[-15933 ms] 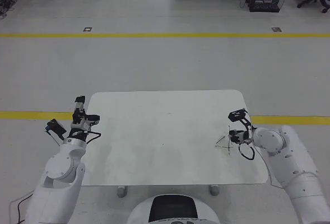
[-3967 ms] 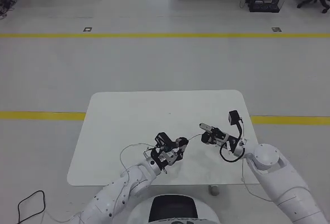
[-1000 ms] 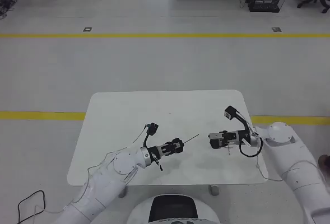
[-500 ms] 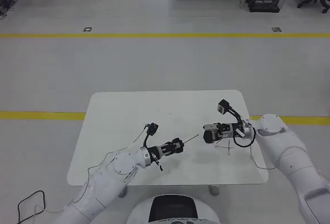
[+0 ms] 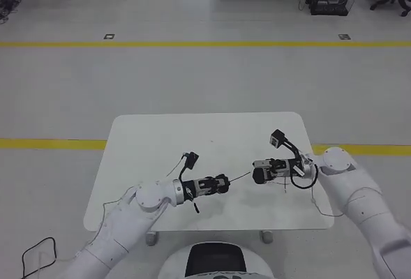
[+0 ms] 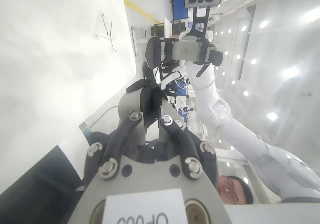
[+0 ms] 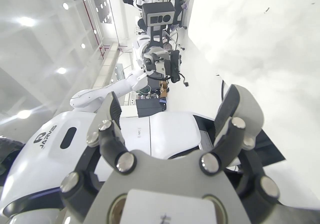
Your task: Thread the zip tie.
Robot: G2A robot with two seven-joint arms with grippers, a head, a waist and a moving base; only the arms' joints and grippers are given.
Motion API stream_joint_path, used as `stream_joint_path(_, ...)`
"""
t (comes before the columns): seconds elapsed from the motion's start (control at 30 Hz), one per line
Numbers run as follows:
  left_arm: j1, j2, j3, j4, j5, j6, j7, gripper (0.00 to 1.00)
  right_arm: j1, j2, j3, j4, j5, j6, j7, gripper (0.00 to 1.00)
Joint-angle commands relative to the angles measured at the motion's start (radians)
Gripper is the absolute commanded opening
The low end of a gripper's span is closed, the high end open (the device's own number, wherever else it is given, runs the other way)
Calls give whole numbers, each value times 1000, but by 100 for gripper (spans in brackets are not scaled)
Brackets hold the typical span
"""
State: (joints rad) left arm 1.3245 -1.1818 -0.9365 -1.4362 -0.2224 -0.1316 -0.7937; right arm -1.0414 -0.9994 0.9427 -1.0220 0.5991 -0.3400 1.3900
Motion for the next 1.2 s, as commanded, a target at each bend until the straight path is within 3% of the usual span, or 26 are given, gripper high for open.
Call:
stream_joint_path(0.0, -8, 3, -1, 7, -8, 7, -32, 0, -5, 8, -9, -9, 27, 0, 0, 100)
stream_joint_path(0.23, -31, 8, 9, 21, -33, -15, -90, 0, 13, 32, -69, -30, 66, 0, 0, 100)
stream_joint_path(0.4, -29, 16, -7, 22, -49, -40, -98, 0, 38, 44, -118, -50, 66, 0, 0, 100)
stream_joint_path(0.43, -28, 18, -10, 15, -43, -59, -97, 0, 38, 44, -118, -50, 66, 0, 0, 100)
stream_joint_path(0.77, -26, 18, -5, 14, -48, -57, -81, 0, 28, 43, -115, -56, 73, 0, -18, 100)
stream_joint_path(1.07, -28, 39, -33, 20, -99, -87, -220, 0, -7, 60, -74, -71, 95, 0, 0, 99)
stream_joint_path(1.1, -27, 41, -35, 20, -100, -89, -227, 0, -9, 63, -77, -76, 95, 0, 0, 76)
stream_joint_path(1.17, -24, 45, -36, 20, -105, -86, -232, 0, -10, 70, -87, -86, 89, 0, 0, 51)
